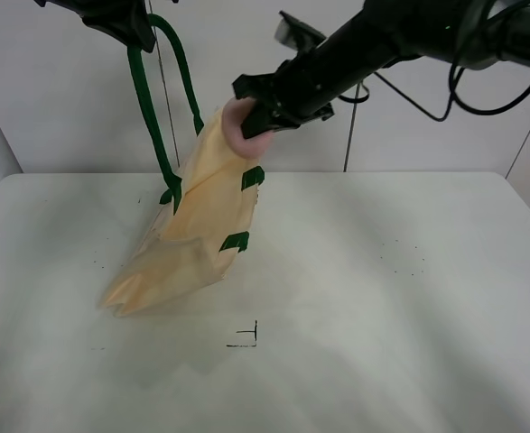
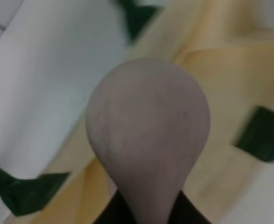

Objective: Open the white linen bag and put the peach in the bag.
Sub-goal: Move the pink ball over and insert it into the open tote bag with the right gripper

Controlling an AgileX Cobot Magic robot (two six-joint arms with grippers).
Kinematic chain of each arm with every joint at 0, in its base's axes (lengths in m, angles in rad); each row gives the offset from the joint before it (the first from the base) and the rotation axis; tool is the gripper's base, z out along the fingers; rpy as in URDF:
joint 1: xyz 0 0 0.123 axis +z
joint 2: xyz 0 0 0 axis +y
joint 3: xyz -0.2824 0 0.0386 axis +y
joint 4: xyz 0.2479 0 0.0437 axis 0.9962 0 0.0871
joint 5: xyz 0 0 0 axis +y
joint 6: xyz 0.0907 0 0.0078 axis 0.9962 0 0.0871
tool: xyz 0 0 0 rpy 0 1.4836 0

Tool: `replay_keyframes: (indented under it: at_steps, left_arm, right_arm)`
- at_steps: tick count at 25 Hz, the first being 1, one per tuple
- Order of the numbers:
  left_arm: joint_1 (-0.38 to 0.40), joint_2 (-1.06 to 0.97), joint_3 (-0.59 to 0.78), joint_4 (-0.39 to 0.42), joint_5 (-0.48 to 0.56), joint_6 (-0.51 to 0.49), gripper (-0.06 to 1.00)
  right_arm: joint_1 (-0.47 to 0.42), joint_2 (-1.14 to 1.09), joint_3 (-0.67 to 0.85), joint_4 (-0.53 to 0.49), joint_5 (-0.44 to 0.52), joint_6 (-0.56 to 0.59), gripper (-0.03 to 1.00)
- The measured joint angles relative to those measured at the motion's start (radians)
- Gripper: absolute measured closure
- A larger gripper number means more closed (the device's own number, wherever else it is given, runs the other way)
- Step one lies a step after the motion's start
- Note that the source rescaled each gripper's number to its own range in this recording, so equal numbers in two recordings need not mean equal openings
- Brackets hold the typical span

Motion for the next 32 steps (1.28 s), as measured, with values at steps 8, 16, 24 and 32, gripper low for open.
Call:
replay_keyframes:
  at_steps: [8,16,24,32]
  left_arm:
    - [0.000,0.000,0.000,0.000,0.000,0.000,0.94]
    - [0.000,0.000,0.000,0.000,0.000,0.000,0.94]
    - [0.000,0.000,0.000,0.000,0.000,0.000,0.94]
    - [0.000,0.000,0.000,0.000,0.000,0.000,0.94]
  right_arm:
    - [0.078,0.108,0.000,-0.058,-0.046,0.018,0.97]
    - [0.079,0.144,0.000,-0.050,-0.121,0.028,0.97]
    - [0.079,0.246,0.000,0.045,-0.180,-0.033,0.97]
    - [0.079,0.249,0.000,0.093,-0.182,-0.086,0.18]
